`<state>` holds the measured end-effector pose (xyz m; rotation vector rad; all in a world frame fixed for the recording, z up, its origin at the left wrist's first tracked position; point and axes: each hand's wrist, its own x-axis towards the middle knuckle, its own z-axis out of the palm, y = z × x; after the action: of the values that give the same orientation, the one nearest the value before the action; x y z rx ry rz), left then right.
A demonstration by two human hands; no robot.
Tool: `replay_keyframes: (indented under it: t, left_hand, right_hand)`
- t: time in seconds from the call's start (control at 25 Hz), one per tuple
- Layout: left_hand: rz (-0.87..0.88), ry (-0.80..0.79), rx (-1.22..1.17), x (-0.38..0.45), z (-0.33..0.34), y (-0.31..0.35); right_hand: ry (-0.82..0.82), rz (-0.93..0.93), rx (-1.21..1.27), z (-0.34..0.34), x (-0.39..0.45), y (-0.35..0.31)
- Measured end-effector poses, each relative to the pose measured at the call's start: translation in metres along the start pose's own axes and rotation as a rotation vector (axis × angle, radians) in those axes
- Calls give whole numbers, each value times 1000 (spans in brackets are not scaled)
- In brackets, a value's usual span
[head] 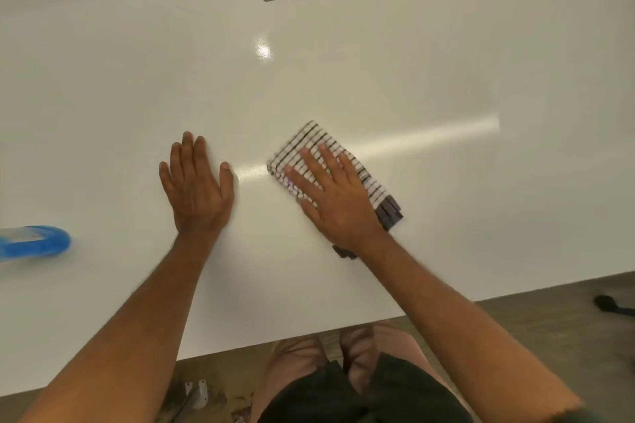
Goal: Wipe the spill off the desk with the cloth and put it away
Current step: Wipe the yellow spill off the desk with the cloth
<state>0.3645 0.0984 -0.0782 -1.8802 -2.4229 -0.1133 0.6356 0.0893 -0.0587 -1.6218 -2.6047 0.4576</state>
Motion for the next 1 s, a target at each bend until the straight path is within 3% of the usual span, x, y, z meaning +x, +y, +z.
replay_keyframes:
  t: [0.08,0.16,0.28,0.36,0.48,0.6,0.72,0.8,0.88,1.0]
  left_hand:
    - [-2,-3,-23,1,1,-1]
    - [-12,17,-25,0,3,-1]
    - [-9,32,-2,2,3,-1]
    - [3,43,22,3,4,0]
    - [9,62,53,3,5,0]
    - [24,79,56,4,6,-1]
    - [25,77,49,4,2,-3]
    - [32,65,52,4,0,-2]
    - [26,47,34,5,-1,-2]
    - [15,30,25,4,0,-2]
  right_hand:
    - [36,-44,2,3,-45,30]
    - [117,122,-40,-16,-29,94]
    - [189,431,-52,-53,60,167]
    - [207,497,-55,-66,126,176]
    - [191,401,-61,-66,207,133]
    - [122,204,-18,-55,243,50]
    - [17,-106,1,-30,198,-32]
    - [-1,-260,20,-12,137,-47]
    - [8,-279,17,-7,101,-20]
    - [63,-44,-34,-28,142,35]
